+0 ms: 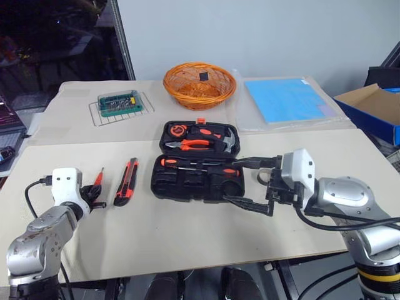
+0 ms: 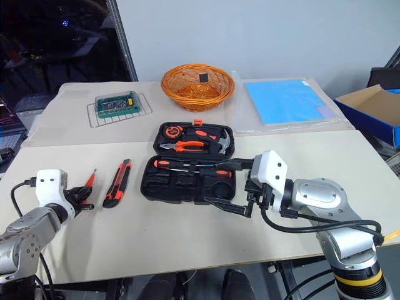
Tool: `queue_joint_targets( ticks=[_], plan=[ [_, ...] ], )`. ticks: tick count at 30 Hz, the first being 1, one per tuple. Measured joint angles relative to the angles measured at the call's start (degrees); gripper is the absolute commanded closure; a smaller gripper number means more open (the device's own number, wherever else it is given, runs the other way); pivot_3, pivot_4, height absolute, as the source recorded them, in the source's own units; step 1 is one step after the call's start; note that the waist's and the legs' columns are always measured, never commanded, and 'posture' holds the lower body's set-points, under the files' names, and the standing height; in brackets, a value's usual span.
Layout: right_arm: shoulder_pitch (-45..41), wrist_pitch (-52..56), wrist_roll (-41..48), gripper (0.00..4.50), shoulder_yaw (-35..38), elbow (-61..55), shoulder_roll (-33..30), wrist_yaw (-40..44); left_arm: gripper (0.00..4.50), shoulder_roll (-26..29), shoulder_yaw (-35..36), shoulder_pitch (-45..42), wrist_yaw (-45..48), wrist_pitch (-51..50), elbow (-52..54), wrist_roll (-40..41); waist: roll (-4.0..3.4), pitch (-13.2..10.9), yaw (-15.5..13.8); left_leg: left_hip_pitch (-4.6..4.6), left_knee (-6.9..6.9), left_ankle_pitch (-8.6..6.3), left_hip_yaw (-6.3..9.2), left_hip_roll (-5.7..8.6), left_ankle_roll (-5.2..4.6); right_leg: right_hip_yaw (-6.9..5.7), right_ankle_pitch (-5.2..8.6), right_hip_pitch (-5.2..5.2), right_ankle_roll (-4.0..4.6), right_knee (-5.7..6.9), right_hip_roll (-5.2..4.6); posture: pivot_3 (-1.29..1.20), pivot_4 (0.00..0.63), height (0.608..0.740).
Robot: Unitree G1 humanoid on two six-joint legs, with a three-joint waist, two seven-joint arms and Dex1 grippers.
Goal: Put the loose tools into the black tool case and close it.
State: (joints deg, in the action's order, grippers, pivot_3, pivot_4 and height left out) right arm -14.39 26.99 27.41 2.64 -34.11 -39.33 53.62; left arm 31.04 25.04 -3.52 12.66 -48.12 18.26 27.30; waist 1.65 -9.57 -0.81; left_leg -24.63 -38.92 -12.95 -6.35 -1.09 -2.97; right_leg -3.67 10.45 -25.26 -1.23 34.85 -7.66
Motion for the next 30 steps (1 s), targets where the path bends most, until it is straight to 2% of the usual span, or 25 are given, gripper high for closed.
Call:
queue_joint_targets(
  ticks=[3, 6, 9, 14, 16, 21, 25, 29, 30],
  plan=[
    [0.9, 0.2, 0.6, 0.00, 0.6, -0.3, 0.5, -2.1, 3.18, 0.4, 0.4, -4.4, 5.9, 3.2, 0.3, 3.8, 0.06, 0.0, -0.5, -0.03, -0.01, 0.00, 0.00, 0.01, 0.01, -0.06, 0.00, 0.01, 0.01, -0.03, -0.04, 0.00, 0.150, 0.740],
    [3.5, 1.0, 0.8, 0.00, 2.2, -1.6, 0.4, -5.2, 3.18, 5.2, -3.3, -12.1, 14.8, 2.7, 1.2, 8.4, 0.18, -0.1, -0.9, -0.09, -0.03, 0.00, -0.06, 0.04, 0.00, -0.07, -0.01, 0.03, -0.01, -0.07, -0.05, 0.00, 0.150, 0.740],
    [8.8, 2.3, 0.8, 0.00, 6.4, -4.7, -1.5, -7.3, 3.18, 11.0, -13.8, -18.4, 28.3, 4.2, 0.2, 8.6, 0.15, -0.1, -1.2, -0.09, -0.03, -0.05, -0.14, 0.14, -0.12, -0.04, 0.01, 0.04, -0.12, -0.07, -0.08, 0.00, 0.150, 0.740],
    [15.8, 5.1, 3.2, 0.00, 13.0, -8.4, -4.3, -8.4, 3.18, 12.6, -30.5, -25.2, 44.1, 14.1, -9.3, 0.5, 0.15, -0.1, -1.3, -0.08, -0.03, -0.02, -0.12, 0.06, -0.17, -0.04, 0.03, 0.05, -0.44, -0.10, 0.17, 0.00, 0.150, 0.740],
    [18.2, 5.9, 3.3, 0.00, 14.8, -9.1, -5.9, -7.6, 3.18, 12.0, -35.0, -29.0, 48.4, 19.6, -15.3, -3.7, 0.16, -0.1, -1.3, -0.08, -0.04, 0.21, -0.09, 0.02, -0.52, -0.05, 0.23, 0.06, -0.49, -0.07, 0.19, 0.00, 0.150, 0.740],
    [21.7, 7.7, 5.6, 0.00, 20.1, -12.7, -7.3, -8.5, 3.18, 4.8, -43.5, -43.0, 58.0, 36.2, -39.8, -15.1, 0.20, -0.1, -1.6, -0.11, -0.20, 0.23, -0.04, 0.01, -0.68, -0.04, 0.27, 0.14, -0.41, -0.11, 0.14, 0.00, 0.150, 0.740],
    [22.7, 8.7, 6.7, 0.00, 21.0, -14.6, -7.3, -10.1, 3.18, 1.2, -44.5, -47.4, 61.2, 41.8, -48.5, -18.2, 0.22, -0.1, -1.3, -0.33, -0.25, 0.17, -0.01, 0.03, -0.84, -0.03, 0.05, 0.04, -0.70, -0.21, 0.14, 0.00, 0.150, 0.740],
    [24.0, 10.0, 7.7, 0.00, 21.1, -17.3, -7.0, -12.4, 3.18, -1.3, -42.8, -48.9, 63.2, 42.4, -53.3, -17.7, 0.23, -0.1, -1.3, -0.46, -0.28, 0.11, 0.01, 0.06, -0.94, -0.06, -0.07, -0.02, -0.59, -0.19, 0.14, 0.00, 0.150, 0.740],
    [24.3, 10.2, 7.7, 0.00, 21.1, -17.9, -6.8, -13.1, 2.94, -1.3, -41.3, -48.9, 62.9, 41.2, -53.7, -16.9, 0.24, -0.1, -1.2, -0.52, -0.29, 0.11, 0.03, 0.05, -0.94, -0.08, -0.08, -0.06, -0.59, -0.19, 0.14, 0.00, 0.150, 0.740]
  ],
)
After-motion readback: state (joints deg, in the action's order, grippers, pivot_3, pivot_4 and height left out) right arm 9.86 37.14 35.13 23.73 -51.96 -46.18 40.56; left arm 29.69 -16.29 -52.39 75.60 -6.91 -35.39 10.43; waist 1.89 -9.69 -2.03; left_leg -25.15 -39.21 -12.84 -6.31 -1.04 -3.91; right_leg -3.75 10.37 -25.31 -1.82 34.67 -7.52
